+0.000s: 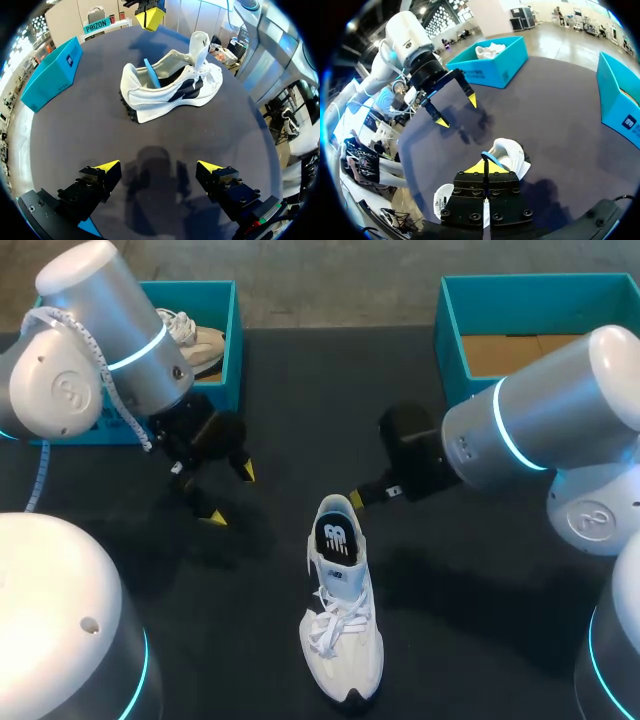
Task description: Take the shoe out of the shoebox, open the shoe tongue, remove and reinsert the insole, then place the shoe into the shoebox
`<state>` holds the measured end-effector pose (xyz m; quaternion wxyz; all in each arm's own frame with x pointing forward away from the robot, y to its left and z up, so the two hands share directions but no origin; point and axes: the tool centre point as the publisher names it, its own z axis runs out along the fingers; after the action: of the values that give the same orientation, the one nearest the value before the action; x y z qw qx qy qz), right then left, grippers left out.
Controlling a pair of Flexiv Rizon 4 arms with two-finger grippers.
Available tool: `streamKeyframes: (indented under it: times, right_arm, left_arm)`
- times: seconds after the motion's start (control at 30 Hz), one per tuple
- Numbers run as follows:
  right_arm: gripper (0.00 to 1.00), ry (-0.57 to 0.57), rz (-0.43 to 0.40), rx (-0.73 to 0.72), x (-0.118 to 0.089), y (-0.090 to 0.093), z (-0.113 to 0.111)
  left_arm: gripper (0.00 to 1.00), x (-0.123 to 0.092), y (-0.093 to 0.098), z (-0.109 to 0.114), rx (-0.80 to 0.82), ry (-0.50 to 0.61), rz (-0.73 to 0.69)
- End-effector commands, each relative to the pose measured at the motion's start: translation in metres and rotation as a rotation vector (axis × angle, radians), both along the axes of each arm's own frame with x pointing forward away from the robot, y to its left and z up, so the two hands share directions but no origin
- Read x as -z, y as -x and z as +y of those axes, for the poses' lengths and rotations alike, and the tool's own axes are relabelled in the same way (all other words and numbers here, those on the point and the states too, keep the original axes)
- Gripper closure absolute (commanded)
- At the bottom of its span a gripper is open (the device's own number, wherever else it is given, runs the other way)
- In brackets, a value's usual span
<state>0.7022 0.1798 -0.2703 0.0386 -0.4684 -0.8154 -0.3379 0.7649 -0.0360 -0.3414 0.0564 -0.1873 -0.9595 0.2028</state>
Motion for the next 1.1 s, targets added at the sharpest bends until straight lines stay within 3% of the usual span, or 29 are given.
streamKeyframes:
  times: [0.03, 0.6, 0.67, 0.8, 0.83, 0.93, 0.97, 1.1]
  right_arm:
    - [1.00, 0.003, -0.003, 0.006, 0.000, 0.002, 0.001]
    - [1.00, 0.003, -0.003, 0.006, 0.000, 0.002, 0.001]
    - [1.00, 0.103, 0.008, 0.055, -0.001, 0.005, -0.003]
    - [1.00, 0.103, 0.008, 0.055, -0.001, 0.005, -0.003]
    - [0.51, 0.138, 0.011, 0.079, -0.003, 0.008, -0.010]
    - [0.51, 0.151, 0.011, 0.084, -0.002, 0.008, -0.013]
    - [0.41, 0.176, 0.011, 0.096, -0.003, 0.007, -0.016]
    - [0.41, 0.176, 0.011, 0.096, -0.003, 0.007, -0.016]
  left_arm:
    - [0.00, 0.000, 0.001, 0.000, 0.000, -0.001, -0.001]
    - [0.00, 0.000, 0.001, 0.000, 0.000, -0.001, -0.001]
    - [0.00, -0.004, -0.004, 0.014, -0.094, -0.063, 0.016]
    - [0.00, -0.004, -0.004, 0.014, -0.094, -0.063, 0.016]
    - [0.00, -0.004, -0.005, 0.027, -0.175, -0.118, 0.029]
    - [0.00, -0.004, -0.006, 0.029, -0.194, -0.134, 0.031]
    - [0.00, -0.005, -0.005, 0.037, -0.239, -0.171, 0.040]
    - [0.00, -0.005, -0.005, 0.037, -0.239, -0.171, 0.040]
